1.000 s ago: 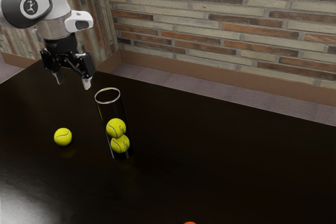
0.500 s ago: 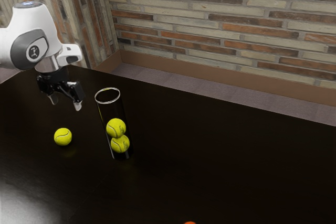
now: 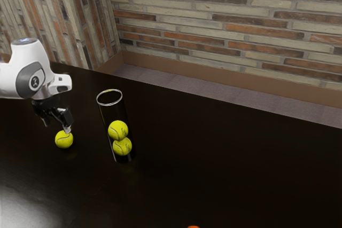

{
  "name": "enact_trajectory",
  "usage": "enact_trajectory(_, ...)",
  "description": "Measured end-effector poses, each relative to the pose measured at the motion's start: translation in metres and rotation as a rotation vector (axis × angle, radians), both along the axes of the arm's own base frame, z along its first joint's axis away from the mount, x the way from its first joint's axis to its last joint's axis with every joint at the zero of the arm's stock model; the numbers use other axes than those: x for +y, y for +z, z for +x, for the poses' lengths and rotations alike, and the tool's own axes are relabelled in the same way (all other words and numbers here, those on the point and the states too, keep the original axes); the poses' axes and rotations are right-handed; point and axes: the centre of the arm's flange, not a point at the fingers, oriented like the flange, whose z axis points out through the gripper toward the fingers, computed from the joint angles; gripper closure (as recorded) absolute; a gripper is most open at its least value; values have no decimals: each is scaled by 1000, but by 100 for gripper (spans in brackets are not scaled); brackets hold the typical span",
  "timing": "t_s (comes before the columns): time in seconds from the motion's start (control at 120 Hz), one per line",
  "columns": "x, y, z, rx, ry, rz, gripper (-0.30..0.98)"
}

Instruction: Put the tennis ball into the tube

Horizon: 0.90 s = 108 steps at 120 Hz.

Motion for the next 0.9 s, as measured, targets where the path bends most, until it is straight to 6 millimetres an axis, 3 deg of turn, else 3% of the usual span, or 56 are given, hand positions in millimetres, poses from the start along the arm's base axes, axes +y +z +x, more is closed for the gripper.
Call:
enact_trajectory(0.125,16,-27,-1,23,-8,-9,0)
enact_trajectory(0.225,14,-40,4,32,-40,-14,0)
enact_trajectory(0.525,36,-55,32,-1,-65,-8,0)
enact_trajectory(0.9,50,-90,46,32,-78,-26,0)
